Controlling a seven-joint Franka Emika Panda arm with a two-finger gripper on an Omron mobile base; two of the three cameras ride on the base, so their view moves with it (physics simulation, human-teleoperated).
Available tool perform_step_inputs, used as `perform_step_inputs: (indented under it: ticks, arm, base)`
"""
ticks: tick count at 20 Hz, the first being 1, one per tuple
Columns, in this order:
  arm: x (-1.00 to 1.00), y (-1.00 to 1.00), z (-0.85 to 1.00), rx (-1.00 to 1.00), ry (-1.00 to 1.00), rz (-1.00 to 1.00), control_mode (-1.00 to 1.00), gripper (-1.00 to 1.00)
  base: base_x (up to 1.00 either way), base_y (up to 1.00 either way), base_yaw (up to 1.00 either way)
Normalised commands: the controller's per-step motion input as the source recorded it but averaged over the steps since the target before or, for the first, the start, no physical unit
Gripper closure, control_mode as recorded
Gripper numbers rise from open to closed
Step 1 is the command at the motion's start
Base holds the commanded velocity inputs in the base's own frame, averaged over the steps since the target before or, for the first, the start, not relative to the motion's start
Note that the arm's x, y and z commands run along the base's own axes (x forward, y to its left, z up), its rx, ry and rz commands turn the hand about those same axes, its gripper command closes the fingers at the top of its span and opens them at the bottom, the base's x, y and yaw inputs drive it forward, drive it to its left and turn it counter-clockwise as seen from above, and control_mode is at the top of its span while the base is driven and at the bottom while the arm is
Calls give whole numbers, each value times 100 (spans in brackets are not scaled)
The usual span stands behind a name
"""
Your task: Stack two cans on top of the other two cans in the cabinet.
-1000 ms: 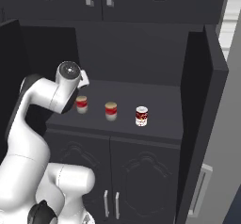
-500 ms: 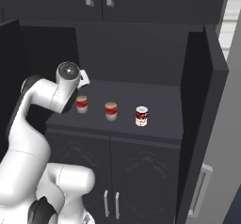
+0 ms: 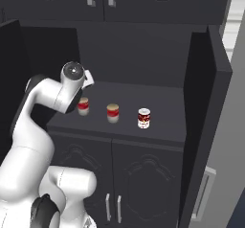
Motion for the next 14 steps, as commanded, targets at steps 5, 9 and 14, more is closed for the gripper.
perform_step_inputs:
  ticks: [5, 9, 14]
  arm:
    - [12, 0, 0, 0, 0, 0, -100, 100]
    - [7, 0, -1, 0, 0, 0, -100, 100]
    - [0, 0, -9, 0, 0, 0, -100, 100]
  base:
    - [0, 0, 0]
    - [0, 0, 0]
    - [0, 0, 0]
